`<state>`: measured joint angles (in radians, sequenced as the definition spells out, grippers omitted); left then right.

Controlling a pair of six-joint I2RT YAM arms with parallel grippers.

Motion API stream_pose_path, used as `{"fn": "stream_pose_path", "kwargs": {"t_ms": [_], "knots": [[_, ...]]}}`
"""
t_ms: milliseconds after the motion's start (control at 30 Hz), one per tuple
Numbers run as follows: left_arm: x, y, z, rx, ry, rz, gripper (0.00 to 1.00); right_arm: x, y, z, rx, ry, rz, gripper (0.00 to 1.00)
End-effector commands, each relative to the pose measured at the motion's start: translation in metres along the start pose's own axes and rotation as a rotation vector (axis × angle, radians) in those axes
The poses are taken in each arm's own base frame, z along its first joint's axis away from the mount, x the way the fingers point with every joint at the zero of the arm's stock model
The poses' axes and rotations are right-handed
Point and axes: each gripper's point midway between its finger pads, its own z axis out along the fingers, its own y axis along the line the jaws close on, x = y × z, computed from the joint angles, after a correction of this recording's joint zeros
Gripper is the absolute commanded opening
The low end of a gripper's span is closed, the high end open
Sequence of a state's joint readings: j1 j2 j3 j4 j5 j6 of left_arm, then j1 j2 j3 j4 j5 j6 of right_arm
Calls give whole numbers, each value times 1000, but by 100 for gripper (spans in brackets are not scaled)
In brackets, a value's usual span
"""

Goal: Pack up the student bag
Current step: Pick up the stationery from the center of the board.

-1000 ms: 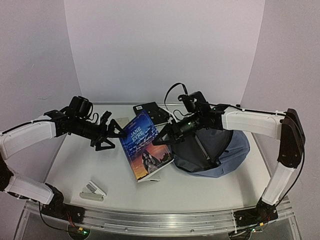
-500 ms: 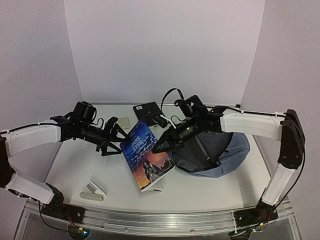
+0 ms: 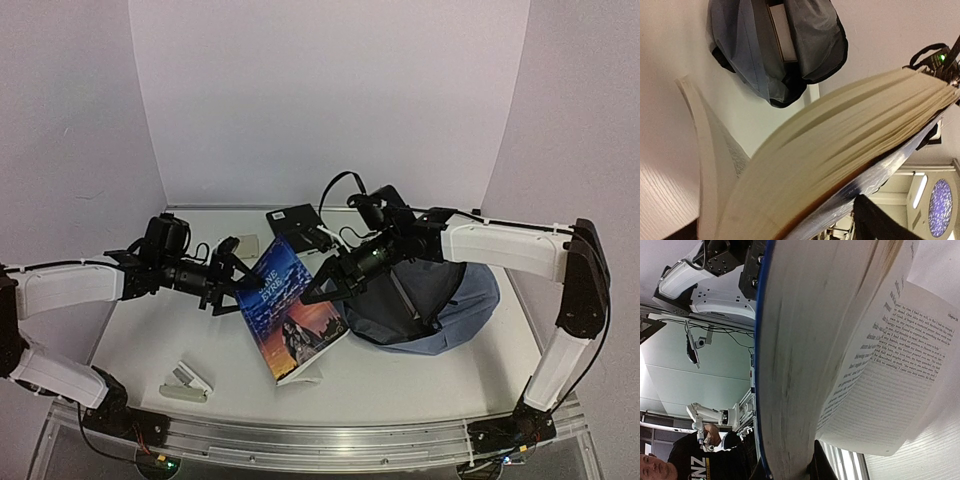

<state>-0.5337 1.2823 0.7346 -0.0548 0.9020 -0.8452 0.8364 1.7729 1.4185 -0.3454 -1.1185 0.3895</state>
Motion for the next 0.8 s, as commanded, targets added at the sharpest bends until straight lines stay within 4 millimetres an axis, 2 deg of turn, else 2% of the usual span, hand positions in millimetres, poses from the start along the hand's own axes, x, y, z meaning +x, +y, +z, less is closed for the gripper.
{"fn": "stream_pose_path", "kwargs": {"t_ms": [0,133,300,367,433,500,600,633,700,767], "knots": [[-2,-53,-14,161,-35,152,72,-21,71,-18,-156,-54,-248,0],[0,-63,-23,167,-66,199,55,-24,66,-16,-144,-58,-231,0],[1,-71,-28,185,-90,225,37,-26,60,-14,-138,-56,-215,0],[-1,-72,-30,180,-111,230,25,-34,54,-18,-114,-78,-201,0],[-5,-74,-33,172,-144,236,14,-50,42,-32,-60,-137,-182,2],[-11,-79,-37,167,-183,241,4,-69,28,-50,-3,-206,-149,12],[-28,-88,-44,151,-275,241,0,-92,4,-82,86,-311,-86,50],[-36,-91,-48,140,-323,239,0,-100,-5,-96,122,-355,-64,68],[-51,-98,-58,128,-417,234,0,-112,-15,-119,170,-423,-33,86],[-65,-110,-72,138,-524,233,0,-121,-19,-142,209,-488,-10,98]]}}
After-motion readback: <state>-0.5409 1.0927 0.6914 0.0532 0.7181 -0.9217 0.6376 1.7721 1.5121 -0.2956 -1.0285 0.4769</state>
